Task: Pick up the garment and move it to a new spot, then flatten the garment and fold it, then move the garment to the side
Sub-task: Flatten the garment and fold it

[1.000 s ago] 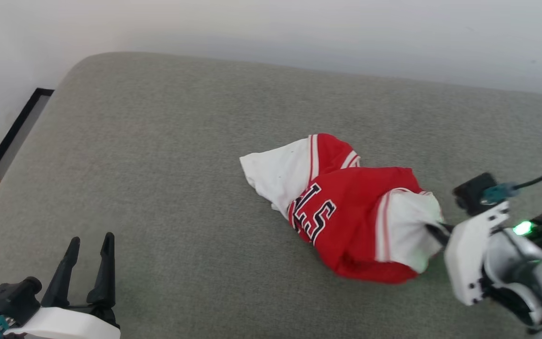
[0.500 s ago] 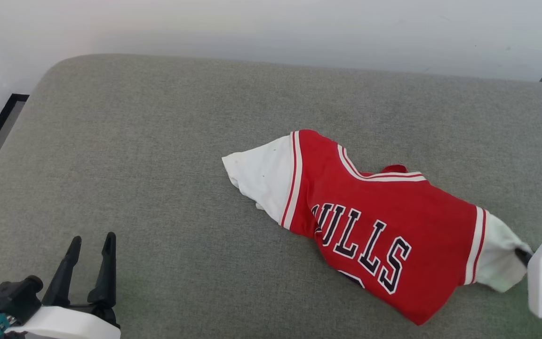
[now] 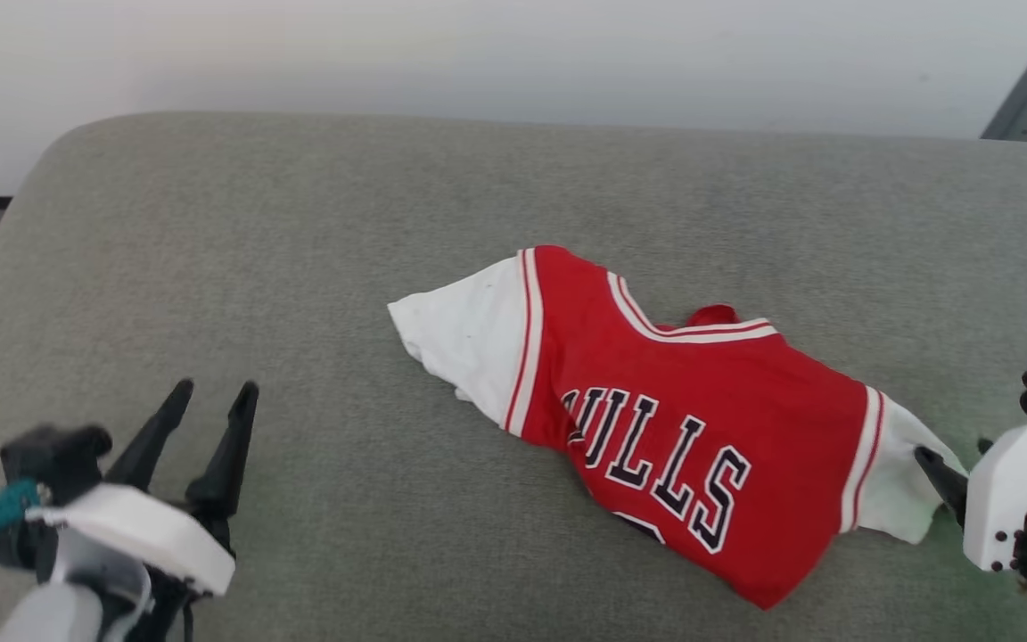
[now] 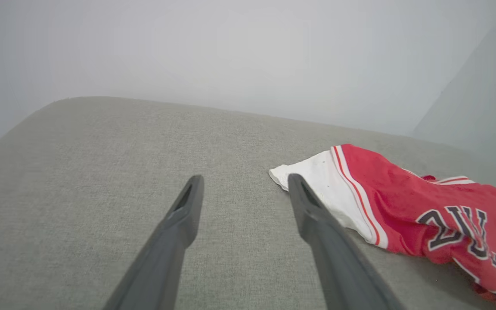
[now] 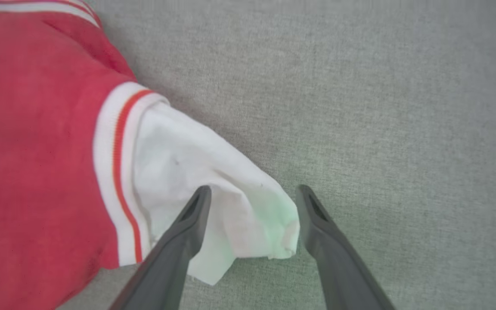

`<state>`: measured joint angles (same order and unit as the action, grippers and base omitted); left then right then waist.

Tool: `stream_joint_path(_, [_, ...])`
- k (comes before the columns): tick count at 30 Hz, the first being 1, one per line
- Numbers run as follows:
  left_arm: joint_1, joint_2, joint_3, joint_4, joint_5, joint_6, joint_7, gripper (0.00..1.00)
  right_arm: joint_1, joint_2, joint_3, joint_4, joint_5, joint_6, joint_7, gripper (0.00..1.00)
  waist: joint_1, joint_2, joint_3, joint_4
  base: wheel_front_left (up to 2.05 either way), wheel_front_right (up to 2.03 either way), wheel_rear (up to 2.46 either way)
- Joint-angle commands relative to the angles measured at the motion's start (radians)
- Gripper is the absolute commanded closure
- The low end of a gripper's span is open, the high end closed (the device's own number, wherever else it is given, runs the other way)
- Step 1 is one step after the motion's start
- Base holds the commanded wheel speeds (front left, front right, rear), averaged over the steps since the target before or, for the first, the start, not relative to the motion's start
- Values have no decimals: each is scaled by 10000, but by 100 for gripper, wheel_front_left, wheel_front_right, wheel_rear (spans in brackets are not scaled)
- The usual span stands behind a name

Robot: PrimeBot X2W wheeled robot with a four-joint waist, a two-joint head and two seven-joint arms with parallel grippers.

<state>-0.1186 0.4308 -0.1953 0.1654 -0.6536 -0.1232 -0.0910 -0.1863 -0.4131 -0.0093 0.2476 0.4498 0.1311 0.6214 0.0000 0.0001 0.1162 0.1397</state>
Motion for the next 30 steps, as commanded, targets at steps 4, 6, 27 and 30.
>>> stream_joint_path(4, [-866, 537, -425, -203, -526, -73, 1278, 0, -119, 283, -159, -589, 23, -7, -384, 0, 0, -1, -130, -572, 0, 0, 0])
stream_joint_path(6, [-1274, 772, -684, -231, -695, -82, 1977, 0, -105, 433, -211, -912, 42, -7, -576, 0, 0, -1, -152, -846, 0, 0, 0])
stream_joint_path(27, [-5061, 2084, -2825, 3111, -1468, 232, 7861, 0, 36, 3112, -156, -2832, -2287, -7, -7218, 0, 0, -1, 452, -3742, 0, 0, 0])
stream_joint_path(30, [-5362, 2191, -2958, 3730, -1343, 374, 8331, 0, 218, 3394, -138, -2699, -2341, -7, -7723, 0, 0, -1, 637, -4018, 0, 0, 0])
